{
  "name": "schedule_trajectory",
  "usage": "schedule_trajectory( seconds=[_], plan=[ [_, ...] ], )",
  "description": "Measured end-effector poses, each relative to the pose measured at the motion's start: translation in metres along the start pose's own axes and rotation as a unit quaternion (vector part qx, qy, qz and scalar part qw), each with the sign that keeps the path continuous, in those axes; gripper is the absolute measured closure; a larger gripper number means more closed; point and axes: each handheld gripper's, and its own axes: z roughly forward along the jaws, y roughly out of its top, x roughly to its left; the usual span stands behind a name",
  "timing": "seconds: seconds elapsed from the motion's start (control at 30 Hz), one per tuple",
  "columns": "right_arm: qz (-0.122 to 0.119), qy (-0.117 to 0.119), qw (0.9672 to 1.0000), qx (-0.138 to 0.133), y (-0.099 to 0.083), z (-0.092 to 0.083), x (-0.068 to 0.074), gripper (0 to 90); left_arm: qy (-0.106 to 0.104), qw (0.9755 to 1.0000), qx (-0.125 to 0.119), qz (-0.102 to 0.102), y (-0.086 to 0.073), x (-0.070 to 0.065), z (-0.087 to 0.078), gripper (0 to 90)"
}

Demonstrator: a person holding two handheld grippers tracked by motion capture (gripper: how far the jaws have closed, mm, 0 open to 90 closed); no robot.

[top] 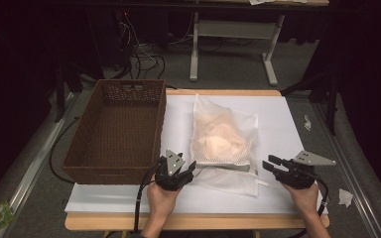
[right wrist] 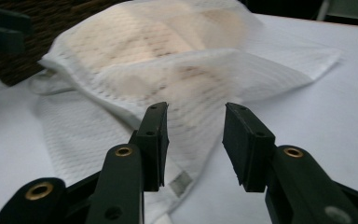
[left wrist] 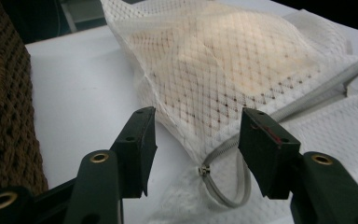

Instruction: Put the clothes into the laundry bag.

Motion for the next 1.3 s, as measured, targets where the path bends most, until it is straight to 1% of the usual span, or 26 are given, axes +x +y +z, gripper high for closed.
schedule_trajectory(
  seconds=[0.17,0.3,0.33,0.4,0.5,0.6,0.67,0.7,0.8,0.9,0.93,0.97,1.0,1.03,1.07,1.23,1.27,1.3],
  plan=[
    [0.015,-0.029,0.9995,0.000,-0.006,-0.002,-0.016,61.6,0.003,1.0000,0.002,-0.006,-0.001,0.002,0.010,47.0],
    [0.023,-0.053,0.9983,0.000,-0.010,-0.003,-0.026,58.1,0.002,1.0000,0.002,-0.004,-0.001,-0.001,0.017,47.1],
    [0.027,-0.058,0.9979,0.001,-0.011,-0.003,-0.028,57.3,-0.004,1.0000,0.003,-0.007,-0.002,-0.002,0.020,47.1],
    [0.034,-0.068,0.9971,0.001,-0.012,-0.003,-0.031,56.1,-0.014,0.9997,0.009,-0.019,-0.003,-0.002,0.024,45.9],
    [0.047,-0.077,0.9959,0.007,-0.015,-0.004,-0.036,54.0,-0.013,0.9995,0.015,-0.026,-0.006,-0.001,0.029,45.6],
    [0.048,-0.087,0.9950,0.008,-0.017,-0.005,-0.040,53.0,-0.010,0.9995,0.017,-0.026,-0.009,0.000,0.031,45.3],
    [0.049,-0.093,0.9943,0.011,-0.019,-0.004,-0.042,52.3,-0.006,0.9994,0.015,-0.030,-0.011,0.001,0.033,44.8],
    [0.048,-0.096,0.9941,0.012,-0.020,-0.004,-0.042,52.0,-0.004,0.9993,0.018,-0.031,-0.011,0.002,0.034,44.7],
    [0.048,-0.100,0.9937,0.017,-0.021,-0.002,-0.043,51.5,0.002,0.9994,0.019,-0.030,-0.013,0.002,0.036,44.0],
    [0.054,-0.105,0.9928,0.021,-0.022,0.000,-0.044,50.6,0.007,0.9993,0.025,-0.027,-0.016,0.002,0.039,43.2],
    [0.054,-0.107,0.9926,0.022,-0.023,0.002,-0.044,50.4,0.010,0.9991,0.031,-0.028,-0.019,0.003,0.042,43.1],
    [0.054,-0.107,0.9926,0.022,-0.023,0.002,-0.044,50.4,0.010,0.9991,0.031,-0.028,-0.019,0.003,0.042,43.0],
    [0.055,-0.109,0.9923,0.024,-0.023,0.004,-0.044,49.9,0.012,0.9988,0.034,-0.033,-0.021,0.005,0.043,42.7],
    [0.055,-0.109,0.9923,0.024,-0.023,0.004,-0.044,49.9,0.012,0.9988,0.034,-0.033,-0.021,0.005,0.043,42.6],
    [0.050,-0.111,0.9923,0.025,-0.022,0.006,-0.043,49.5,0.014,0.9987,0.035,-0.034,-0.022,0.005,0.044,42.6],
    [0.054,-0.112,0.9920,0.022,-0.023,0.009,-0.042,45.4,0.020,0.9986,0.038,-0.030,-0.024,0.007,0.045,41.8],
    [0.048,-0.116,0.9918,0.023,-0.025,0.010,-0.043,45.6,0.027,0.9986,0.037,-0.026,-0.025,0.007,0.047,41.4],
    [0.048,-0.116,0.9918,0.023,-0.025,0.010,-0.043,45.6,0.027,0.9986,0.037,-0.026,-0.025,0.007,0.047,41.3]
  ],
)
